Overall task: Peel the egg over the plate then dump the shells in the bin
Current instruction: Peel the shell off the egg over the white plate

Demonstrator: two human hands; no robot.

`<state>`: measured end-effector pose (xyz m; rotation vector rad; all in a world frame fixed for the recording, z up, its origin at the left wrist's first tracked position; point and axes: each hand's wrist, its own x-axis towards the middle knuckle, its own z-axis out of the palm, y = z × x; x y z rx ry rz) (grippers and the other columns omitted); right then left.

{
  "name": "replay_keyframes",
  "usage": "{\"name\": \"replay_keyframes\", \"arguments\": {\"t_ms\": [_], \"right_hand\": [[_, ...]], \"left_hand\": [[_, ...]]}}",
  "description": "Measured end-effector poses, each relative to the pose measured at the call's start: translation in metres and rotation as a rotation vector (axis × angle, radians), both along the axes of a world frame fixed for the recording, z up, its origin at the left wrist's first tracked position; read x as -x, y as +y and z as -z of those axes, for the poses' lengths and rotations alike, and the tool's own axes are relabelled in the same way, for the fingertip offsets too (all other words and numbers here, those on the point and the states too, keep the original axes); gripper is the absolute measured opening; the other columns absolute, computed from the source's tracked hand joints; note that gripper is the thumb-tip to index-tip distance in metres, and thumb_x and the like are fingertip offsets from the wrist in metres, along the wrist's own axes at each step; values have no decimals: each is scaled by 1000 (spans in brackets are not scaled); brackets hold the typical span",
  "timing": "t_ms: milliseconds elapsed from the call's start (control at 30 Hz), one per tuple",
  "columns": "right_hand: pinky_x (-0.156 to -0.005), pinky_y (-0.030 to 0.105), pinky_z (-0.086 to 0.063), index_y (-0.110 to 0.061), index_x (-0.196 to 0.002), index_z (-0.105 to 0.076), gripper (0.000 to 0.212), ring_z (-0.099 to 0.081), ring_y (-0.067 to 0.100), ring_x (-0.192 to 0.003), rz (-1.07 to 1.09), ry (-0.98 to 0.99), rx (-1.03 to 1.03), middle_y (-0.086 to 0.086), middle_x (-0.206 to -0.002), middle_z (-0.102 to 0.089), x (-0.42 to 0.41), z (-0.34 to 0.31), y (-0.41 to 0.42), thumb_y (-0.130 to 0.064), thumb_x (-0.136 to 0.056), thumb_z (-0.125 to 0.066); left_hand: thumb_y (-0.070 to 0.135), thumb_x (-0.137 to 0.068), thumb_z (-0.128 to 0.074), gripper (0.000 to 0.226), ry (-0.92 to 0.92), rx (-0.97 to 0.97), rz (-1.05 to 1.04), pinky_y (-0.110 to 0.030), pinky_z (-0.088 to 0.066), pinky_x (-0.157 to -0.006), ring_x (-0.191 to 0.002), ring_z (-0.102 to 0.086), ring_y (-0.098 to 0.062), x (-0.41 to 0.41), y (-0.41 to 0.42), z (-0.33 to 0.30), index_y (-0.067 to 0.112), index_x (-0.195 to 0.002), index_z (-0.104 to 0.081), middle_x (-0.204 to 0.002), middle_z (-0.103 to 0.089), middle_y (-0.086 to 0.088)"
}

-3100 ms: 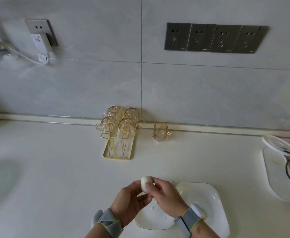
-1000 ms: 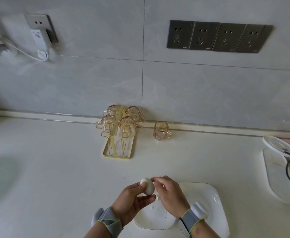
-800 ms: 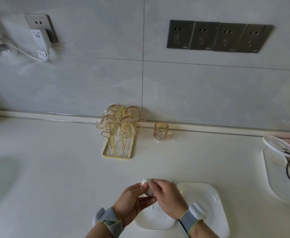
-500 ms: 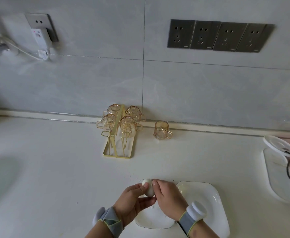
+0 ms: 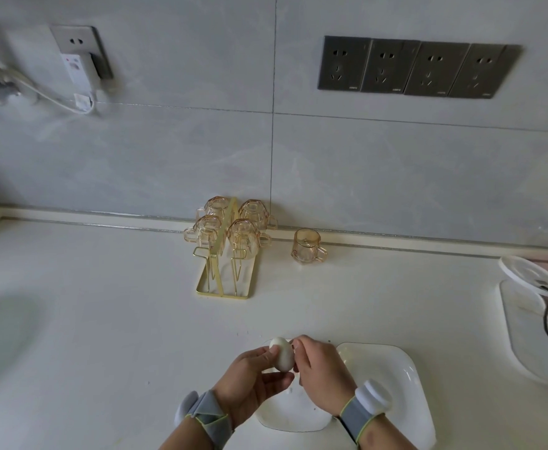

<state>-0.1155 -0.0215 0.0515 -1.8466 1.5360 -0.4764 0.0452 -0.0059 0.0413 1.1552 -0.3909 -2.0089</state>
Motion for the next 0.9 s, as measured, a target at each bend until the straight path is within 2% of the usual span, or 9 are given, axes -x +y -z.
{"name": "replay_keyframes", "arguments": {"t_ms": [100,200,267,433,500,600,700,767,900], "right_hand": [[-70,33,-50,-14,-93,-65,29,-64,23,-70,52,-9,18,-2,-70,-63,2,3,-1,-21,-102,-39],[-78,30,-51,-21,-105,-68,21,-64,15,-82,90,11,62,-7,-91,-67,6,9,-1,-19,-98,-49],[-77,28,-51,-27,-101,-67,18,-61,10,-81,112,13,68,-12,-99,-60,9,11,0,-15,-94,-55],[-71,28,-51,-28,-73,-62,24,-59,10,-77,108,8,27,-8,-85,-60,9,12,-2,-7,-82,-54],[-71,30,-51,-22,-74,-67,19,-61,11,-77,110,-9,-6,-4,-81,-65,8,12,-2,-14,-85,-53],[-71,37,-53,-12,-81,-66,27,-61,18,-73,146,-96,-33,5,-73,-67,7,11,-3,-28,-93,-50],[-68,27,-50,-25,-98,-70,30,-59,8,-65,135,-140,-35,-4,-63,-64,5,9,-2,-45,-96,-48],[-70,22,-49,-27,-105,-71,33,-62,5,-71,106,-149,-36,-7,-72,-69,2,7,-1,-49,-96,-48],[-72,28,-53,-20,-87,-69,32,-65,9,-75,79,-147,-9,-6,-76,-71,-1,6,1,-38,-100,-45]], "left_hand": [[14,-96,-54,31,12,-13,-18,-35,-60,-69,-75,-64,-33,0,0,-1,-10,-108,-69,-95,-69,-23],[12,-96,-54,27,19,-19,-52,-36,-60,-64,-72,-64,-33,-1,-1,-2,-8,-106,-68,-88,-69,-21],[11,-96,-53,27,18,-18,-66,-36,-60,-63,-71,-64,-33,-3,-2,-3,-8,-109,-66,-86,-68,-20],[12,-95,-54,27,23,-17,-64,-36,-60,-62,-70,-64,-33,-4,-3,-2,-8,-109,-65,-82,-69,-19],[12,-96,-52,27,29,-12,-56,-36,-60,-63,-71,-64,-33,-3,-3,-3,-7,-108,-65,-83,-71,-19],[11,-97,-49,26,31,-11,-55,-37,-60,-65,-73,-64,-34,-2,-3,-5,-7,-111,-62,-90,-70,-21],[10,-98,-49,29,19,-7,-46,-40,-61,-71,-78,-66,-37,-2,-3,-5,-10,-119,-56,-103,-63,-26],[9,-98,-51,29,0,4,-20,-43,-61,-78,-84,-66,-39,1,-2,-5,-10,-119,-55,-106,-63,-28],[11,-93,-58,27,-34,13,4,-46,-59,-85,-90,-66,-42,5,-2,-5,-8,-112,-57,-104,-63,-29]]}}
